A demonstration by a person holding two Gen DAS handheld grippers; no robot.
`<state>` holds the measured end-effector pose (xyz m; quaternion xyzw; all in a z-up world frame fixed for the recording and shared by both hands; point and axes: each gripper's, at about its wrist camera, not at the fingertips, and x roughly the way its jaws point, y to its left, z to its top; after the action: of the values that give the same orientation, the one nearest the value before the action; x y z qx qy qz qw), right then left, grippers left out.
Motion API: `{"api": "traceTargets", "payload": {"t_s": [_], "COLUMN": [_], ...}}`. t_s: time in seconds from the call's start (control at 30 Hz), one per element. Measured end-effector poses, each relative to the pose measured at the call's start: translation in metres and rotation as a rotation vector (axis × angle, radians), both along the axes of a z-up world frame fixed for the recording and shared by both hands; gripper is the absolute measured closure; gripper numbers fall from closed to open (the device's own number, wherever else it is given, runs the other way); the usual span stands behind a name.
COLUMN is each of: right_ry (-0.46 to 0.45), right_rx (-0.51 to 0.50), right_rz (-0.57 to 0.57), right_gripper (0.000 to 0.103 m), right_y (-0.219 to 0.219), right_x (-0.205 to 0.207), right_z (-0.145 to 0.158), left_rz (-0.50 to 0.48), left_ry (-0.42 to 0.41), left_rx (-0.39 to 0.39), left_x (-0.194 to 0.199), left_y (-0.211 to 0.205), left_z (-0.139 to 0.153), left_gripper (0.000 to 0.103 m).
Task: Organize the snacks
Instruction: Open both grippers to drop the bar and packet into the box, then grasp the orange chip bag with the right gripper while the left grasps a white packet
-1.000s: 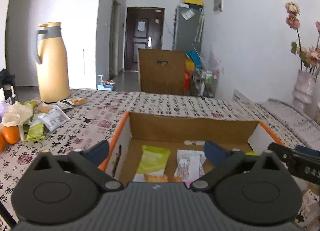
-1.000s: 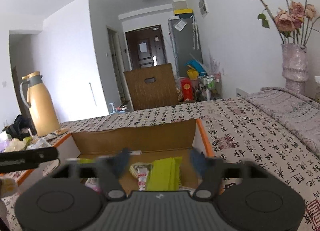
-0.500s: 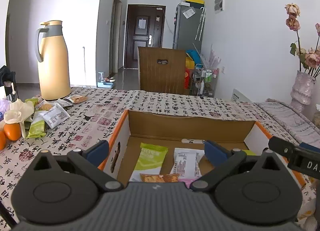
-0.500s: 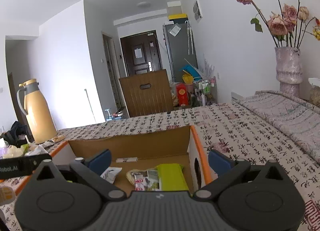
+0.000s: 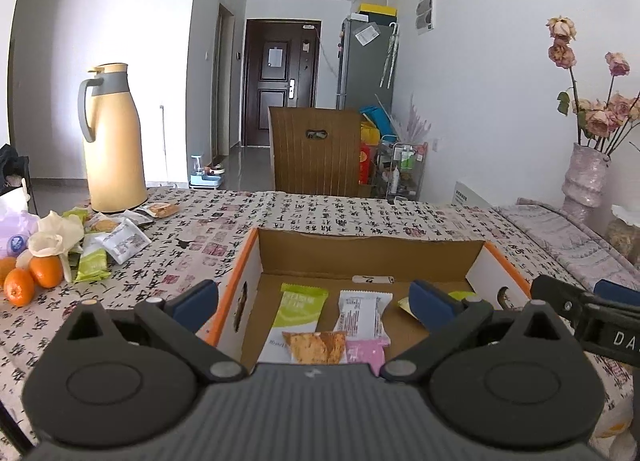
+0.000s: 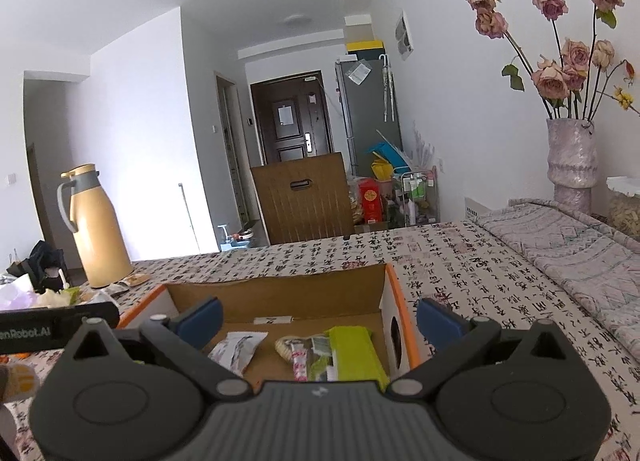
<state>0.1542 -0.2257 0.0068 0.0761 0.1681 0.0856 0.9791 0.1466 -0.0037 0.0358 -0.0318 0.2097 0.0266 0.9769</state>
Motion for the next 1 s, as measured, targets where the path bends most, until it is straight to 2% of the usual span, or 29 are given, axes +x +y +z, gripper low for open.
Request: {"api": "traceTargets", "payload": {"t_s": [0.5,0.77,1.0], "right_ry": [0.101,0.214,0.328], "right_rx": [-0.024,-0.041,-0.059], "right_rz": [0.072,0.107,0.116], "right_gripper": [0.0,0.0,0.0], "right_y": [0.025,0.05,0.061], "right_x": [-0.058,-0.064,-0.066], "right_z": [-0.009,-0.025,-0.049], "left_rz": [0.024,0.049,0.035], "left_ry": [0.03,0.032,0.071], "left_rx": [0.015,-0.001,-0.012], "left_x": [-0.06,-0.089,-0.103], "left_y": [0.025,0.043,0.046], "left_z": [-0.007,-0.012,-0.026], "left_gripper": [0.0,0.0,0.0]}}
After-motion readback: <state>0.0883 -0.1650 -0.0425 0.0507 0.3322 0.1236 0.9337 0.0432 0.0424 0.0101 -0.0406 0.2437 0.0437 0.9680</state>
